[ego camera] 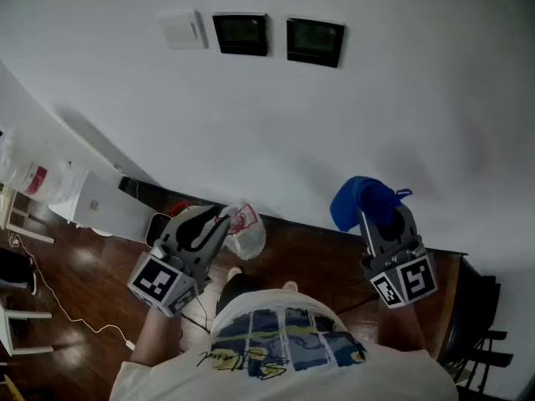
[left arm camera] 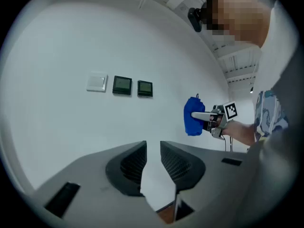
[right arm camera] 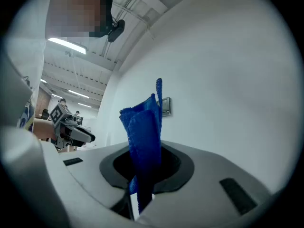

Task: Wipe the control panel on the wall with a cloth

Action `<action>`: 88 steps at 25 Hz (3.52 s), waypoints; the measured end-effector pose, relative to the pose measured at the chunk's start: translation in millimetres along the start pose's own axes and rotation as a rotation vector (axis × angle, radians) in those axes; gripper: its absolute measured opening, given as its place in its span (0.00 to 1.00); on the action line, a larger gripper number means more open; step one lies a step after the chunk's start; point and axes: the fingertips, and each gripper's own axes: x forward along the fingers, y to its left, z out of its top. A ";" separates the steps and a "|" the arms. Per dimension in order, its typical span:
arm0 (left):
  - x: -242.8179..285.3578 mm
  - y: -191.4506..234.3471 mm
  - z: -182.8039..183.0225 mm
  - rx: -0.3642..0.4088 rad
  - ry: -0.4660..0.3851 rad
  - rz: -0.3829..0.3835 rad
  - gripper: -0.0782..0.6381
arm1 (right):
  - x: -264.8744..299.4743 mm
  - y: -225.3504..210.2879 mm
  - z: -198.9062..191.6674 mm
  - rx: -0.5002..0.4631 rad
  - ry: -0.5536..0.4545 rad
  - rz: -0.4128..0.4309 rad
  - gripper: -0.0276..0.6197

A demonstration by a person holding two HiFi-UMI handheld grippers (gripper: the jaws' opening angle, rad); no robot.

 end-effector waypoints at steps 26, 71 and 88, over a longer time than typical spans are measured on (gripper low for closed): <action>-19.1 145.2 -29.3 -0.018 -0.009 -0.317 0.21 | 253.4 78.9 125.0 -0.862 0.059 -0.298 0.17; -39.4 134.0 -55.9 -0.054 -0.018 -0.433 0.21 | 309.1 91.2 131.6 -1.427 0.228 -0.435 0.17; -51.4 134.9 -65.6 -0.044 0.010 -0.422 0.21 | 315.6 75.7 44.4 -1.363 0.346 -0.383 0.17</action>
